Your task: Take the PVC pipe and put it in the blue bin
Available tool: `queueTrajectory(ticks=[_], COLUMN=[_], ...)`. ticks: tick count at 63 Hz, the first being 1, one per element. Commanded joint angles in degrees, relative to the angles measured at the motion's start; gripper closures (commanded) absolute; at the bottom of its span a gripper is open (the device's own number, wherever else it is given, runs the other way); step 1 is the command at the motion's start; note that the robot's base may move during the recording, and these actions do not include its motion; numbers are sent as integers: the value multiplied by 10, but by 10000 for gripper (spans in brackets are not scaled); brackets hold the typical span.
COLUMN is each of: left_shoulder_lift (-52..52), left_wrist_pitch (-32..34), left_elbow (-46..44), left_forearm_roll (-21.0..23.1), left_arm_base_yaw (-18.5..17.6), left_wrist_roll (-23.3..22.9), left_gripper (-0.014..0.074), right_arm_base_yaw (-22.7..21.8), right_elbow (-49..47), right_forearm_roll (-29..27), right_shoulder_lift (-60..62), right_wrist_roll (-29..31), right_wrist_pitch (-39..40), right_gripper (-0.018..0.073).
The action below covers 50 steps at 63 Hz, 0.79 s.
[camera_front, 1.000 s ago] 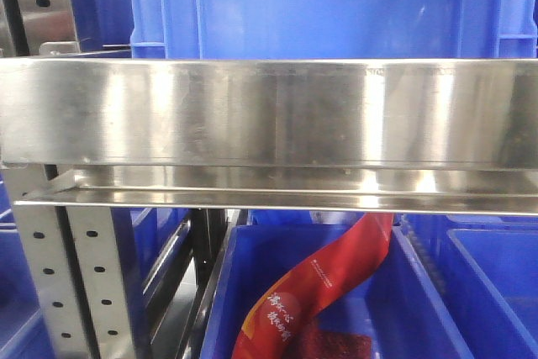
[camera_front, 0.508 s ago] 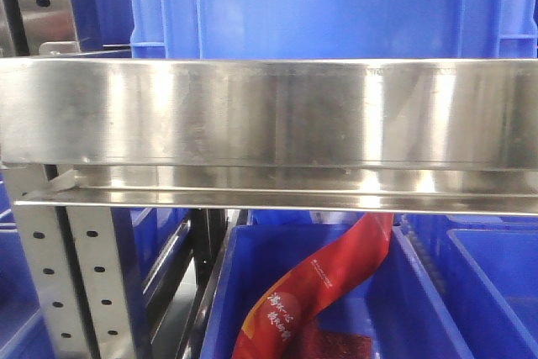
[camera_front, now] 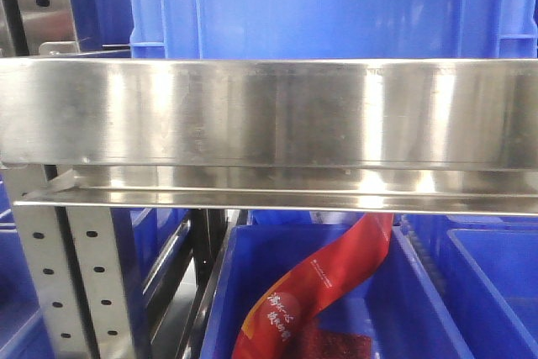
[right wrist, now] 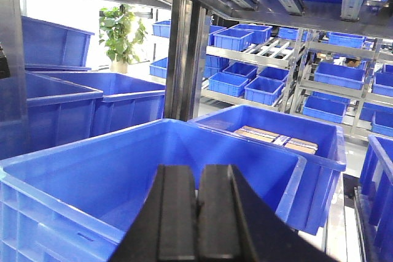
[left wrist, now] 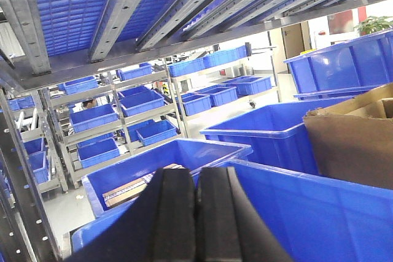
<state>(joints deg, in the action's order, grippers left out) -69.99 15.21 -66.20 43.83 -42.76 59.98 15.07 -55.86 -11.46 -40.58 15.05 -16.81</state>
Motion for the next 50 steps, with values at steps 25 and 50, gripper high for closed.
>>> queueTrajectory(ticks=[25,50], left_shoulder_lift=[6,8], left_wrist_pitch=[7,6], left_elbow=[0,3], left_forearm_roll=[1,-28], left_arm_base_yaw=[-5,3], left_wrist_roll=[0,0], left_gripper=[707,707], right_arm_base_yaw=[0,0], right_elbow=[1,1], right_forearm_roll=[6,6], right_shoulder_lift=[4,4], right_wrist_roll=[0,0], right_wrist_pitch=[6,6], right_gripper=[727,727])
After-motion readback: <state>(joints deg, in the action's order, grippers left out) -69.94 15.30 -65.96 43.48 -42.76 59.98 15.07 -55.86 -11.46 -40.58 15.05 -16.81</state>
